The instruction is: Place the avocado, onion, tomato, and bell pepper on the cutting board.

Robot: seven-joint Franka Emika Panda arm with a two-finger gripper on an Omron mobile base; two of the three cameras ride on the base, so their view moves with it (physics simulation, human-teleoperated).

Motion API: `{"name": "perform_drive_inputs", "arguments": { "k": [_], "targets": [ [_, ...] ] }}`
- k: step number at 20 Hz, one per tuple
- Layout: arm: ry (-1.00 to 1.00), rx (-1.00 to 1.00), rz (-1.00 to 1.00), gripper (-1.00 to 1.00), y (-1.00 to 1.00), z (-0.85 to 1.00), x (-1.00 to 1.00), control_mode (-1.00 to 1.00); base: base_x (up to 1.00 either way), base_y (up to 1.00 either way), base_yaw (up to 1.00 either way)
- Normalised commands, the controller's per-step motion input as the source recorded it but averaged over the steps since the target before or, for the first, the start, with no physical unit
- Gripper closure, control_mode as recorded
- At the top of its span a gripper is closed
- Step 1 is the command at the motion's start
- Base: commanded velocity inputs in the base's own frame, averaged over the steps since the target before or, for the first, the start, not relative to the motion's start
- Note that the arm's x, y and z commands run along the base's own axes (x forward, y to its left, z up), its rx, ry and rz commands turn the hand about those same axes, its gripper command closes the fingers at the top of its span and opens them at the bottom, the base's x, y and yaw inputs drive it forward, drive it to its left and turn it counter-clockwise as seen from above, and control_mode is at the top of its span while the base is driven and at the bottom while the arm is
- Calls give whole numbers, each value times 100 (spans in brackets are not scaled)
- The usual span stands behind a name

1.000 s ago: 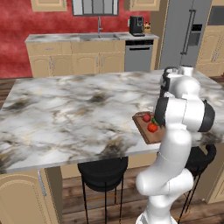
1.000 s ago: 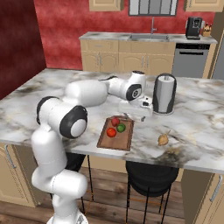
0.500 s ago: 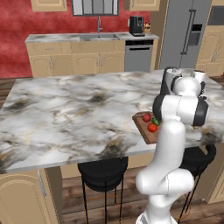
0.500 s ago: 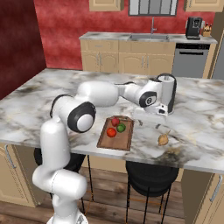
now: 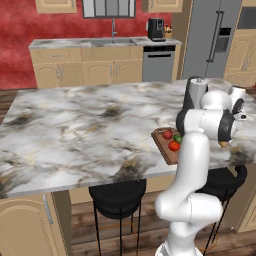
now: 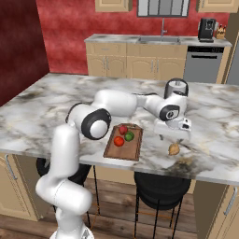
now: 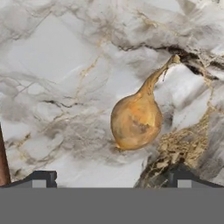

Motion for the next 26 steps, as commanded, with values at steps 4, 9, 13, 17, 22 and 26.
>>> {"name": "perform_drive_inputs", "arguments": {
  "k": [4,9,13,17,22,26],
  "targets": [
    [0,0,0,-100,-30,-30,0,-100,0,0,0],
    [-1,0,1,-100,-6,-40,9,-100,0,0,0],
    [-3,0,2,-100,0,-36,23,-100,0,0,0],
    [-3,0,2,-100,0,-31,27,-100,0,0,0],
    [-1,0,1,-100,-6,-29,17,-100,0,0,0],
    [0,0,0,-100,-11,-26,1,-100,0,0,0]
  ]
}}
